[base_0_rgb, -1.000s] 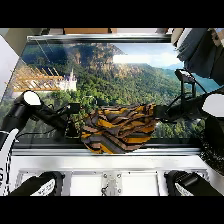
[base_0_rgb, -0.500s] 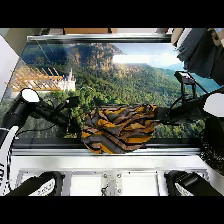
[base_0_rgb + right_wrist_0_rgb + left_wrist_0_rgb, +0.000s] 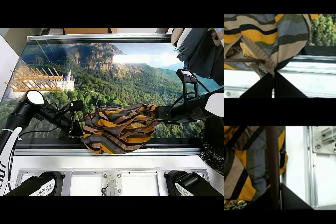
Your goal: Fold the clothes and pants, and hang the long-sleeved shirts on hangers.
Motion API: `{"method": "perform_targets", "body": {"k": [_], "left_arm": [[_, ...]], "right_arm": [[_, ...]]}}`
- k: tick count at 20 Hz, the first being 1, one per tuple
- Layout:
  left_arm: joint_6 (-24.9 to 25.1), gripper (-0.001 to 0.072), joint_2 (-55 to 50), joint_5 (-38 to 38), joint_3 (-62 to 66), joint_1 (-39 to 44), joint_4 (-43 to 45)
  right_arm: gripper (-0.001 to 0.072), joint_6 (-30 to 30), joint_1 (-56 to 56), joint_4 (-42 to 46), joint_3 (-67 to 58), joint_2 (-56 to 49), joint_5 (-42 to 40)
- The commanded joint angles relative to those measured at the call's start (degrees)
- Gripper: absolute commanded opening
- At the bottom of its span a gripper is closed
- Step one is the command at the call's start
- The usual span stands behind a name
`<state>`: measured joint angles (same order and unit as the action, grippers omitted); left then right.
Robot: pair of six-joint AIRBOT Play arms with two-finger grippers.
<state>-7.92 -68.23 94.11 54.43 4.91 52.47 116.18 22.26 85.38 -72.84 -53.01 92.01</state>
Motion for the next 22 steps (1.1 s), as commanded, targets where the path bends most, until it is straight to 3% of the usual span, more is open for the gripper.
{"method": "perform_targets", "body": {"k": [1, 9, 22], "left_arm": [[0.02, 0.0008, 0.0, 0.59, -0.02, 0.15, 0.04], [0.02, 0.0008, -0.02, 0.7, -0.04, 0.15, 0.04], [0.04, 0.0009, -0.02, -6.75, -0.04, 1.88, -0.02]], "right_arm": [[0.0011, 0.24, -0.02, 1.4, -0.26, -0.04, 0.0], [0.0011, 0.2, -0.02, 1.99, -0.31, -1.44, -0.17], [0.0011, -0.83, 0.02, -0.92, -4.31, -1.42, -0.2]]}}
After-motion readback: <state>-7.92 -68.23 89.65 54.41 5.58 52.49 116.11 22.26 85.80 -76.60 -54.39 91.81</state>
